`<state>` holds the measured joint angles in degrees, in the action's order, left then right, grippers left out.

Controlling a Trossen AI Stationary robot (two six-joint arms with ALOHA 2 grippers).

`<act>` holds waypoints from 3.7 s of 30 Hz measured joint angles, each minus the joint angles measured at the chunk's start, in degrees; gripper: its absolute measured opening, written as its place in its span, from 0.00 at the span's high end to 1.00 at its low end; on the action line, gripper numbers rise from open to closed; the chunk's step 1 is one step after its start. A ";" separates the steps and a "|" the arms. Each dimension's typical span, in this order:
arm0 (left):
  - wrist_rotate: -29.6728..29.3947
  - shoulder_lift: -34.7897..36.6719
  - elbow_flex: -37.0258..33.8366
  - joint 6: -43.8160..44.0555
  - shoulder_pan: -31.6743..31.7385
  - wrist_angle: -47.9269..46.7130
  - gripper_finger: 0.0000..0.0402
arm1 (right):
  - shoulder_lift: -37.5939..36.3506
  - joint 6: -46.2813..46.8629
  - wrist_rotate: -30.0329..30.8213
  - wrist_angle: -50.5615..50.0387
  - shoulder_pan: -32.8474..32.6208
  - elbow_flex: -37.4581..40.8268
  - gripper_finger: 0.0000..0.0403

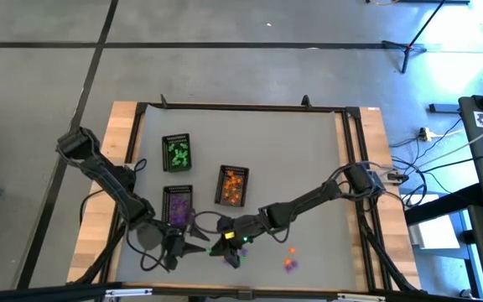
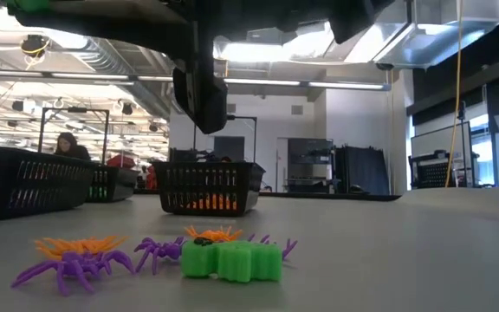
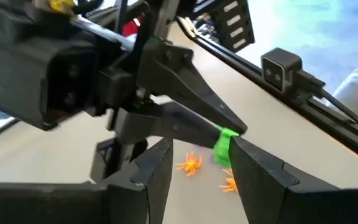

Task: Sort Halloween decoration
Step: Put the green alien toy into the top left black basket

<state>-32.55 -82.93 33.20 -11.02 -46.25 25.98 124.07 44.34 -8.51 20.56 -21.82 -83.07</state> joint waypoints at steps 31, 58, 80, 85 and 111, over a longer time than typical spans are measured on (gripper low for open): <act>3.10 -6.87 -0.01 -1.58 0.08 8.77 0.61 | 0.04 0.85 1.61 -2.93 0.07 -0.07 0.91; 2.77 -6.81 -0.01 -1.69 0.12 7.96 0.98 | 0.04 1.76 2.99 -2.97 0.02 -0.04 0.91; 0.28 -6.81 0.04 -1.20 0.01 4.24 1.00 | -0.04 7.86 -1.03 -3.02 -0.53 -0.04 0.57; -4.75 -6.22 0.02 -0.47 0.06 1.17 1.00 | -0.07 11.24 -6.90 -2.99 -0.88 -0.06 0.53; -7.81 29.92 0.01 21.10 22.39 -55.36 1.00 | -0.07 9.23 -4.97 -7.08 -4.09 -0.09 0.53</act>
<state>-40.37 -53.00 33.21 10.08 -23.86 -29.38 124.01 53.57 -13.48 13.48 -25.91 -83.15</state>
